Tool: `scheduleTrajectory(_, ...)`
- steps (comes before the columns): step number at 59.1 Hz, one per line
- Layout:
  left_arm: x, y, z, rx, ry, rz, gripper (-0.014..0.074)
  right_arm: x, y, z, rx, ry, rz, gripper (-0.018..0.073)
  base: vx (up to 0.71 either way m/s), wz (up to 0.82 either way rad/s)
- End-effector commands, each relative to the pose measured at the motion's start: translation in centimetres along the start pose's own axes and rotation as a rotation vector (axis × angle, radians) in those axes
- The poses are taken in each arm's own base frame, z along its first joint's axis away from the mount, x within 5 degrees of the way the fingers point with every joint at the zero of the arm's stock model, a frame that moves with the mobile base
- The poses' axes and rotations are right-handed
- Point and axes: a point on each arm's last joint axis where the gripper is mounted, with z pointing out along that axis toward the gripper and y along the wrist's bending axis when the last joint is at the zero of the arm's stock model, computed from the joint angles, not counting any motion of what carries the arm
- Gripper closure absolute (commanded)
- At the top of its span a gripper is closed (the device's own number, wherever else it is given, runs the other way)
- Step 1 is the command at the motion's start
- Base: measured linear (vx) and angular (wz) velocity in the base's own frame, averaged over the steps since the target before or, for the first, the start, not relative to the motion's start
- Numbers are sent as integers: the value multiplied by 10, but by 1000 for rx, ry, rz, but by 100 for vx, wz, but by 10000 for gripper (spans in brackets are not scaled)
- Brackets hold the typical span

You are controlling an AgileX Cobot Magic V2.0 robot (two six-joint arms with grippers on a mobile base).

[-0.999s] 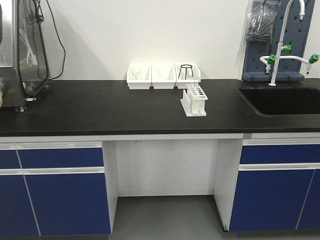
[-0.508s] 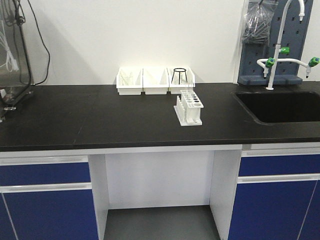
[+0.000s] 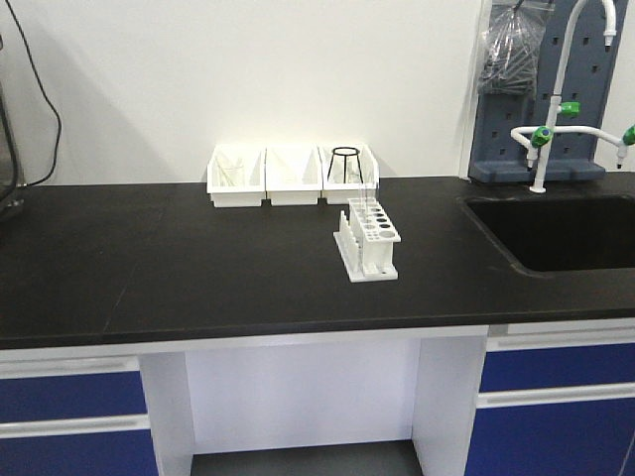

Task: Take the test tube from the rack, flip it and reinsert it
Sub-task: 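Drive the base toward the white test-tube rack on the bench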

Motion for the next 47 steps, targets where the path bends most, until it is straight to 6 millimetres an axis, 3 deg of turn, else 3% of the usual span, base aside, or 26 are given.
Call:
scheduleTrajectory(1,-8,-2,-1,23,-96,-3,603,-7,0,0,-2,-72,-8,568,33,-2)
scheduleTrajectory(47,-8,-2,-1,23,-96,-3,603,-7,0,0,-2,-72,-8,568,37,8)
